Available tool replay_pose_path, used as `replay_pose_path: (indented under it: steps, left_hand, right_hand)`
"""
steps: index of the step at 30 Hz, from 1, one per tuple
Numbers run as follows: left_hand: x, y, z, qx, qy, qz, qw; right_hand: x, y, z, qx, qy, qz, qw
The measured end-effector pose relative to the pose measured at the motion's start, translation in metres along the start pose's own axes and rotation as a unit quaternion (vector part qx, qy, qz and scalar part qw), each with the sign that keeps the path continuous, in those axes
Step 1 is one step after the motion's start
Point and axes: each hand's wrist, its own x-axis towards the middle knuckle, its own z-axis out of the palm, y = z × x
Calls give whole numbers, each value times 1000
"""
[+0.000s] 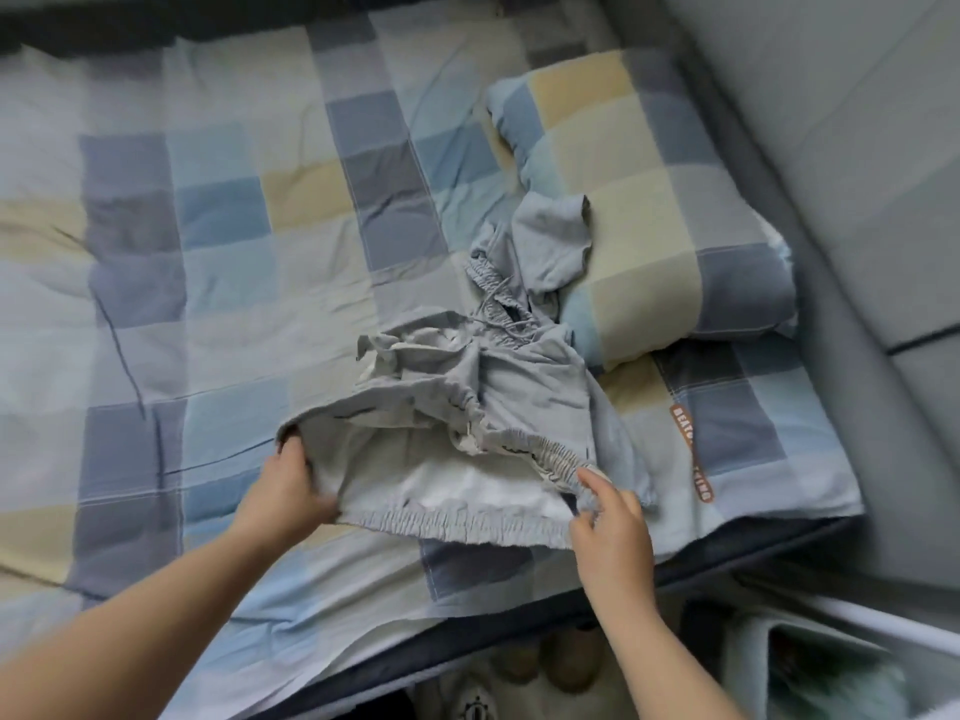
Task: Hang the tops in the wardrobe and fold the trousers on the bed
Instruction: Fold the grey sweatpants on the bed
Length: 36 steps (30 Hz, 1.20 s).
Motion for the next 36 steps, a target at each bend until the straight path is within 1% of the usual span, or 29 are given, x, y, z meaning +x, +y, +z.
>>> replay_pose_path:
  steps: [3,5,7,8,10,14,15,16,17,19,20,21,22,23,24,25,26,28,29,30,32,34,36]
  left_hand:
    - [-44,-7,-34,-106,-1,-89,990]
    - [-69,-17,-55,-139,18,-127,982]
    - [-90,-27,-77,-123,62,-161,977]
    - [-98,-30,-87,-108,97,-175,974]
    - [-119,-32,-114,-114,167,-188,961]
    - [-165,-39,-157,-197,246,-196,928]
    - [-178,-44,-164,-236,273,-196,912]
    - [-193,-50,-171,-291,309,-203,882]
    - [-204,-54,-176,-362,342,-223,838]
    - [-231,-66,-191,-510,403,-278,707]
    - [-243,-72,-199,-544,432,-296,655]
    - [-256,-80,-207,-562,457,-306,618]
    - [-273,-91,-218,-574,475,-306,594]
    - [-281,-97,-226,-570,483,-305,591]
    - [-288,-106,-235,-564,480,-297,603]
    - [-300,-116,-244,-553,470,-277,630]
    - [-309,-127,-251,-524,454,-250,676]
    - [-330,-149,-264,-420,417,-185,785]
    - [-341,-159,-270,-359,407,-167,823]
    - [-357,-167,-277,-315,398,-156,847]
    - [-380,-185,-289,-290,380,-153,865]
    - [-404,-201,-299,-274,376,-159,871]
    - [-420,-218,-305,-297,381,-147,863]
  right_hand:
    - [-37,-42,-32,58,41,-66,995]
    - [-58,-63,-52,70,57,-102,991]
    - [-76,-79,-71,57,62,-145,986]
    - [-84,-87,-80,51,63,-170,982]
    - [-99,-104,-98,46,69,-223,971]
    - [-131,-136,-118,22,62,-288,955]
    - [-141,-144,-122,16,57,-301,952]
    - [-151,-152,-126,13,52,-319,946]
    - [-158,-160,-131,11,51,-333,941]
    - [-172,-178,-144,3,49,-366,929]
    - [-178,-186,-151,-1,50,-384,922]
    - [-186,-196,-158,-4,50,-403,914]
    - [-197,-207,-165,-7,50,-429,902]
    - [-201,-216,-170,-12,55,-448,892]
    - [-206,-225,-175,-17,63,-468,881]
    - [-214,-237,-178,-20,66,-491,869]
    - [-220,-247,-181,-21,68,-504,861]
    - [-235,-268,-185,-13,70,-522,850]
    - [-242,-279,-186,-11,70,-527,847]
    - [-251,-289,-185,-14,69,-534,843]
    - [-270,-306,-182,-37,57,-550,833]
    - [-293,-315,-175,-66,41,-566,821]
    - [-313,-319,-168,-90,28,-573,814]
